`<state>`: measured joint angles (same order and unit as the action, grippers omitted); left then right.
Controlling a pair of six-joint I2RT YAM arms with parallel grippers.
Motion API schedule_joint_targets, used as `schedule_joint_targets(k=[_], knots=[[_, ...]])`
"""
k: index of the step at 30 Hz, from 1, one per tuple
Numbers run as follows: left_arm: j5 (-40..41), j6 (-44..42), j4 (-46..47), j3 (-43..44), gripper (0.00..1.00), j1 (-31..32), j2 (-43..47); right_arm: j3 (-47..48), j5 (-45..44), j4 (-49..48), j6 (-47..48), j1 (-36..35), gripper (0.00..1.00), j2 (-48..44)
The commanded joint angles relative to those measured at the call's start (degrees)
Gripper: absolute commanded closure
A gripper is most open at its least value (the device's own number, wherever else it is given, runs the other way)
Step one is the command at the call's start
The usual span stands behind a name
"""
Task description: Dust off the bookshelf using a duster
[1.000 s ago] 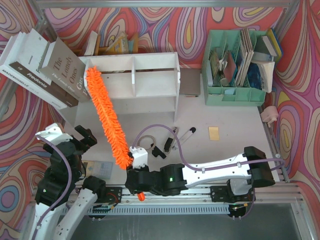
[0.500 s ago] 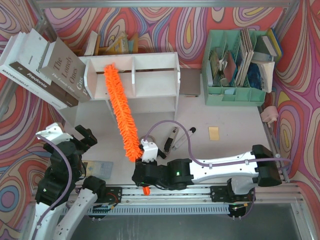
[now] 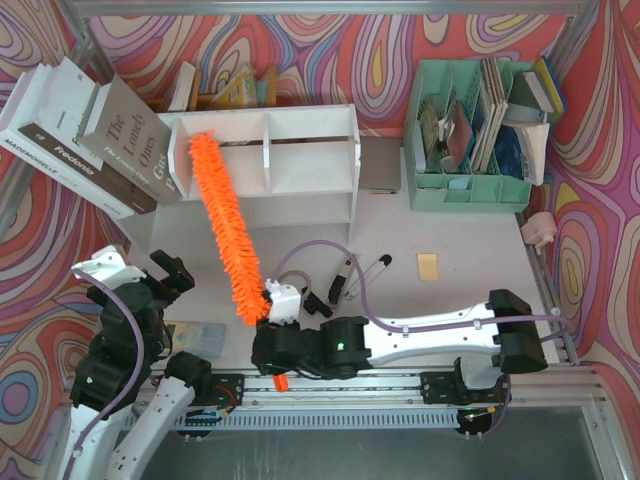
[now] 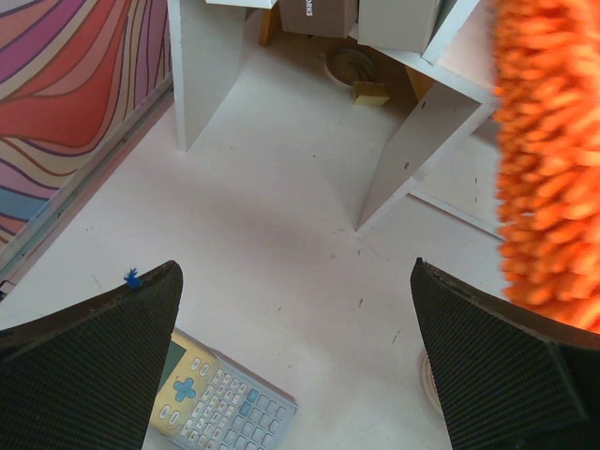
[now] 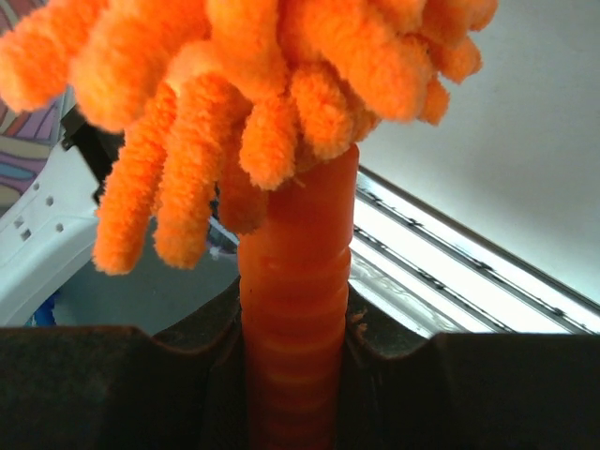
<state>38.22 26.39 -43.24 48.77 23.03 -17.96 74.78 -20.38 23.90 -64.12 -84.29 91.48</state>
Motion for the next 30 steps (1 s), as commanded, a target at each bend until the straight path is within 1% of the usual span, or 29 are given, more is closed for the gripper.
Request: schedule_joint_targets(k=[1, 4, 6, 12, 15, 18, 25, 30], knots=[[0.89, 0.21, -0.35, 0.87, 0.02, 0.40, -0.07, 4.81, 2.95, -2.54, 5.66, -0.11, 1.00, 3.54], [0.97, 0.24, -0.45, 0.96, 0.02, 0.44, -0.06, 4.16, 2.38, -2.31, 4.94, -0.09, 1.00, 2.91], [1.05, 0.24, -0.44, 0.91, 0.02, 0.44, 0.04, 2.23, 0.47, -1.80, 2.77, -0.08, 1.00, 1.11], [0.90, 0.24, -0.35, 0.89, 0.02, 0.53, 0.14, -7.31, -7.81, -0.42, -7.77, -0.21, 1.00, -7.97], [0.89, 0.17, -0.26, 0.88, 0.02, 0.53, 0.05, -10.49, -10.89, 0.64, -11.89, -0.56, 1.00, -11.38], [0.89, 0.18, -0.28, 0.88, 0.02, 0.53, 0.05, -10.49, -10.54, -0.67, -10.69, -0.73, 1.00, -11.19], [1.07, 0.24, -0.44, 0.89, 0.02, 0.59, 0.01, -2.80, -4.35, -3.14, -1.14, -0.72, 1.00, -3.47], [1.16, 0.24, -0.39, 0.89, 0.02, 0.62, 0.04, -1.96, -3.35, -3.61, 0.13, -0.70, 1.00, -2.68]])
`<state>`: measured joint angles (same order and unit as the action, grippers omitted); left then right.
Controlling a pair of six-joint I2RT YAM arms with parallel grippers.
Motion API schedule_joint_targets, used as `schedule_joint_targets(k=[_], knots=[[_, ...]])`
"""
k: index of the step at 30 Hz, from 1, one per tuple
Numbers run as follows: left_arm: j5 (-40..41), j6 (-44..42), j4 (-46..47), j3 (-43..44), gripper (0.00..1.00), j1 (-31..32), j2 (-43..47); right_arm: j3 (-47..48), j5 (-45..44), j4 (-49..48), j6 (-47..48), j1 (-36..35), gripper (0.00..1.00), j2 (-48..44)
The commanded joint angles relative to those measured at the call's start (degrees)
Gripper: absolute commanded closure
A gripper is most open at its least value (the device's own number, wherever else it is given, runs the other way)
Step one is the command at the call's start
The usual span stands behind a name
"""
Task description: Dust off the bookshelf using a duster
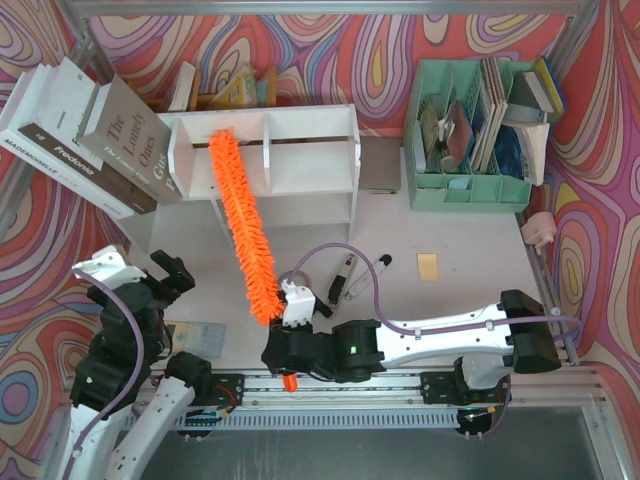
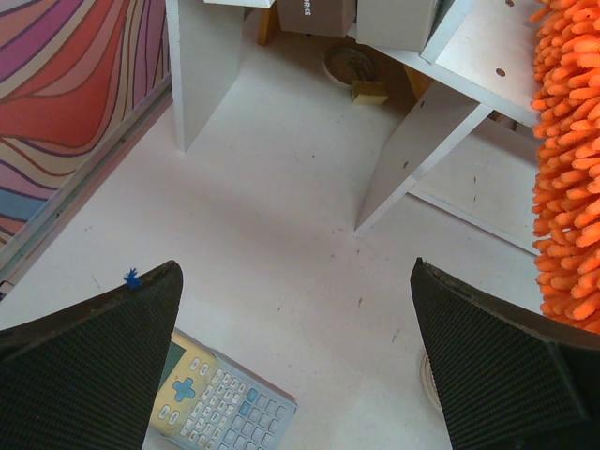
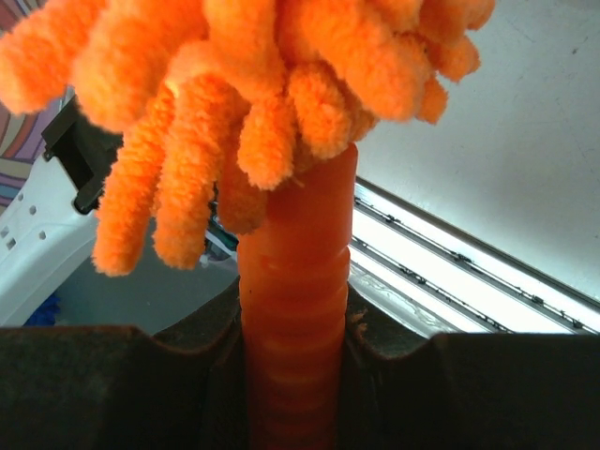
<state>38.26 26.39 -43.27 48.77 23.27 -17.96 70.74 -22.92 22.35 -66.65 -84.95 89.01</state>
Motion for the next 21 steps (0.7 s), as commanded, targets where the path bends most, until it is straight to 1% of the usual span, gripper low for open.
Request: schedule_joint_targets(k=[1, 5, 8, 12, 17, 21], knots=[[1.12, 0.24, -0.41, 0.91, 0.02, 0.36, 0.04, 1.78, -1.20, -1.78, 2.17, -0.04, 1.00, -0.49], [1.11, 0.24, -0.35, 0.90, 0.02, 0.40, -0.11, -0.62, -4.30, 0.51, -2.27, -0.05, 1.00, -3.38], [1.11, 0.24, -0.41, 0.94, 0.02, 0.45, -0.07, -3.19, -6.23, 0.30, -4.41, -0.21, 1.00, -5.94], [1.11, 0.24, -0.42, 0.92, 0.02, 0.46, -0.05, -2.63, -8.25, 0.37, -3.89, -0.87, 1.00, -6.56], [1.06, 0.33, -0.40, 0.87, 0.02, 0.46, -0.06, 0.61, -14.23, 1.09, -0.76, -4.45, 1.00, -6.15], [0.99, 0.28, -0.42, 0.89, 0.02, 0.45, -0.15, 0.84, -14.83, 1.90, -1.38, -5.04, 1.00, -5.78]])
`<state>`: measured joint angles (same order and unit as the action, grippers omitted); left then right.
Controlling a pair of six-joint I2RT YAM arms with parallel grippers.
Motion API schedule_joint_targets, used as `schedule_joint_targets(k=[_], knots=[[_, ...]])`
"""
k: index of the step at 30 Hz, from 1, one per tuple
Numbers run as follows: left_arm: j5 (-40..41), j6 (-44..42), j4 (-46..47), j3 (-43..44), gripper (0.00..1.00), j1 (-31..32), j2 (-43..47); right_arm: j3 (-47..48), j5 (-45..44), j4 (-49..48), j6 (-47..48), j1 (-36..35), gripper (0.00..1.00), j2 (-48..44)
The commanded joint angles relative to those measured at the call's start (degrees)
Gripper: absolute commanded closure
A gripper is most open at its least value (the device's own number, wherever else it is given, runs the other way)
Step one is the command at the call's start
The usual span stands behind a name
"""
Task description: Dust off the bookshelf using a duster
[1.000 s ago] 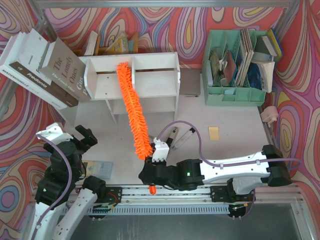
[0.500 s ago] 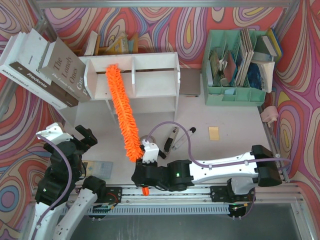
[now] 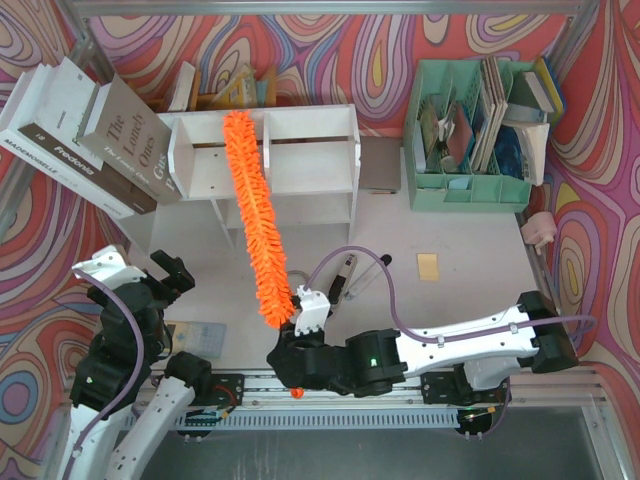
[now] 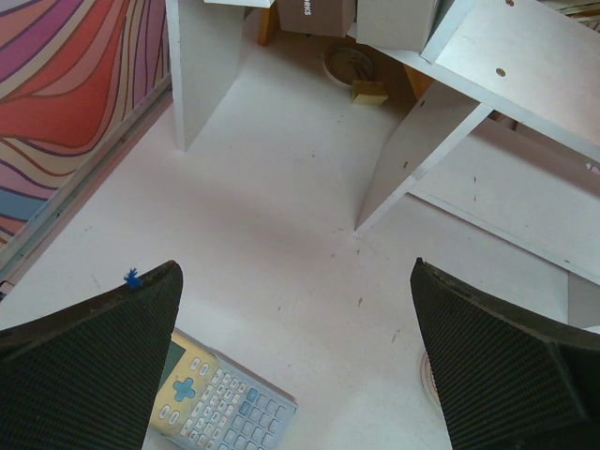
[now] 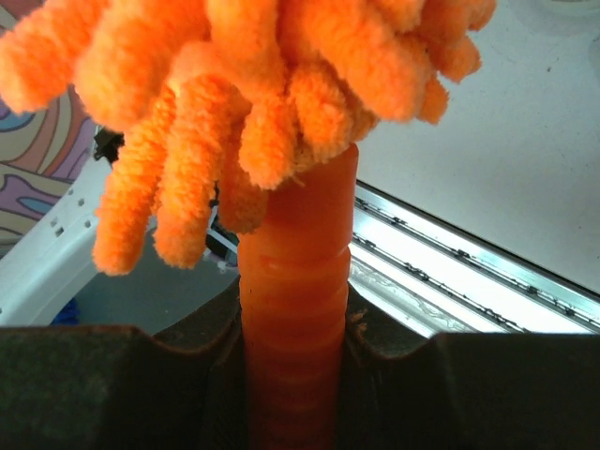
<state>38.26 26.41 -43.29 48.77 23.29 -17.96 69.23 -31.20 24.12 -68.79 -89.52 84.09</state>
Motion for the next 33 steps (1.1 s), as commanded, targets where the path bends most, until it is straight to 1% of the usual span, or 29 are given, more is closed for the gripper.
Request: schedule_joint_targets(k=[1, 8, 13, 16, 20, 28, 33], knots=[[1.01, 0.26, -0.39, 0.89, 0.02, 0.43, -0.15, 1.99, -6.43, 0.17, 0.09, -0.42, 1.00, -0.86], [1.03, 0.22, -0.31, 0.88, 0.02, 0.42, -0.13, 1.00, -5.06, 0.25, -1.39, -0.11, 1.00, -0.52], [1.02, 0.24, -0.39, 0.84, 0.02, 0.53, -0.06, 0.33, 3.53, -1.37, -1.60, 3.74, 1.00, 1.80], [1.11, 0.30, -0.37, 0.87, 0.02, 0.51, 0.10, -1.47, 4.97, -2.20, -3.18, 4.95, 1.00, 1.33], [1.11, 0.30, -0.39, 0.88, 0.02, 0.61, 0.12, -1.97, 4.82, -1.97, -3.92, 5.23, 1.00, 1.07], [1.11, 0.30, -0.39, 0.90, 0.02, 0.62, 0.11, 0.27, 1.50, -4.80, 2.15, 3.32, 1.00, 0.62], [1.20, 0.30, -0.39, 0.88, 0.02, 0.60, 0.22, 0.19, -0.49, -3.85, 1.27, 2.50, 1.00, 0.23]])
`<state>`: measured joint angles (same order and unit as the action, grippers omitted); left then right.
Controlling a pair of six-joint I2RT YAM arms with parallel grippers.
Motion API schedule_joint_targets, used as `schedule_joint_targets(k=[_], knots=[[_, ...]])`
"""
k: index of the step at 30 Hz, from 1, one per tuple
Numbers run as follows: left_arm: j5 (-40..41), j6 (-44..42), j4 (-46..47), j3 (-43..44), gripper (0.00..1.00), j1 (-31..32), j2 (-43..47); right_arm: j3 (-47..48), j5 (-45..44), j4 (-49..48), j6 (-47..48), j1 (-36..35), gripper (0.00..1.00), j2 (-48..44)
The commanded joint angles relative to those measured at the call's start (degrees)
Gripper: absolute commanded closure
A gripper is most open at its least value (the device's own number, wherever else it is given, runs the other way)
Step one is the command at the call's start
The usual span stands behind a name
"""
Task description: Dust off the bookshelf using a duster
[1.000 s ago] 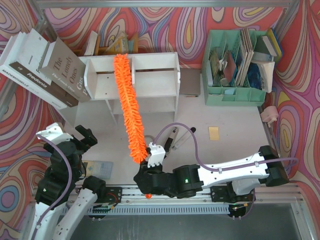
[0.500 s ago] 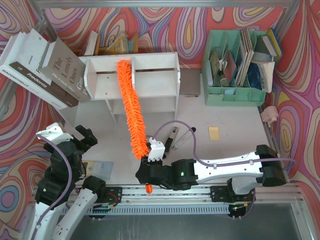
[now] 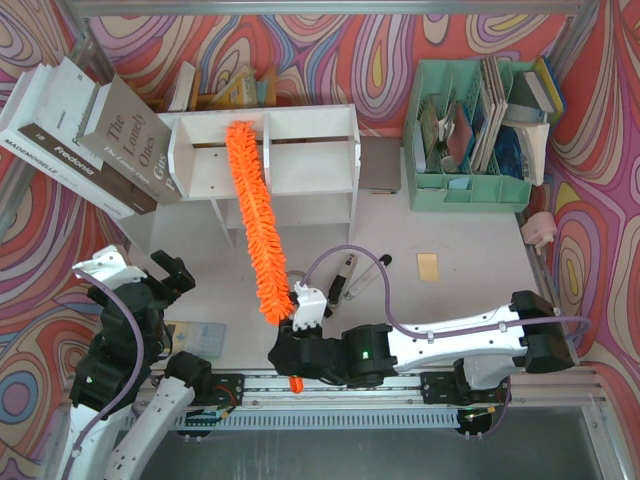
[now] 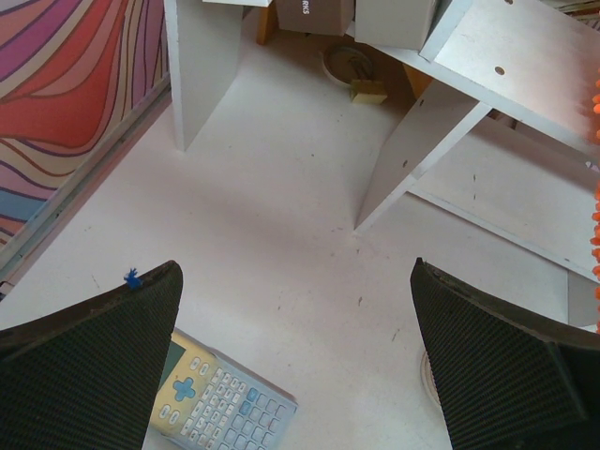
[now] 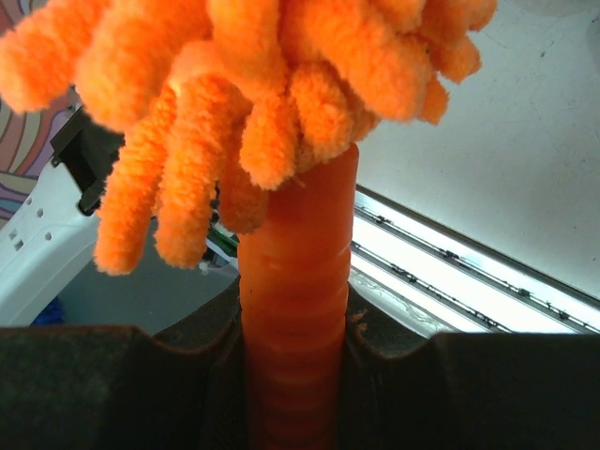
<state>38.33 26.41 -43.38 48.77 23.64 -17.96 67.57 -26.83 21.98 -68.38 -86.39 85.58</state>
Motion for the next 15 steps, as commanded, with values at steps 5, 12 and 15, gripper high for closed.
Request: schedule_joint_targets(k=[5, 12, 15], knots=[[1.05, 0.24, -0.25, 0.86, 0.02, 0.25, 0.03, 0.25, -4.28, -0.06, -3.39, -0.46, 1.00, -1.27], [1.14, 0.30, -0.39, 0.93, 0.02, 0.27, 0.27, -1.52, 3.55, -2.65, -3.54, 2.60, 1.00, 0.25], [1.22, 0.39, -0.39, 0.87, 0.02, 0.33, 0.46, 0.47, 5.62, -3.36, -1.44, 2.89, 1.00, 2.09]])
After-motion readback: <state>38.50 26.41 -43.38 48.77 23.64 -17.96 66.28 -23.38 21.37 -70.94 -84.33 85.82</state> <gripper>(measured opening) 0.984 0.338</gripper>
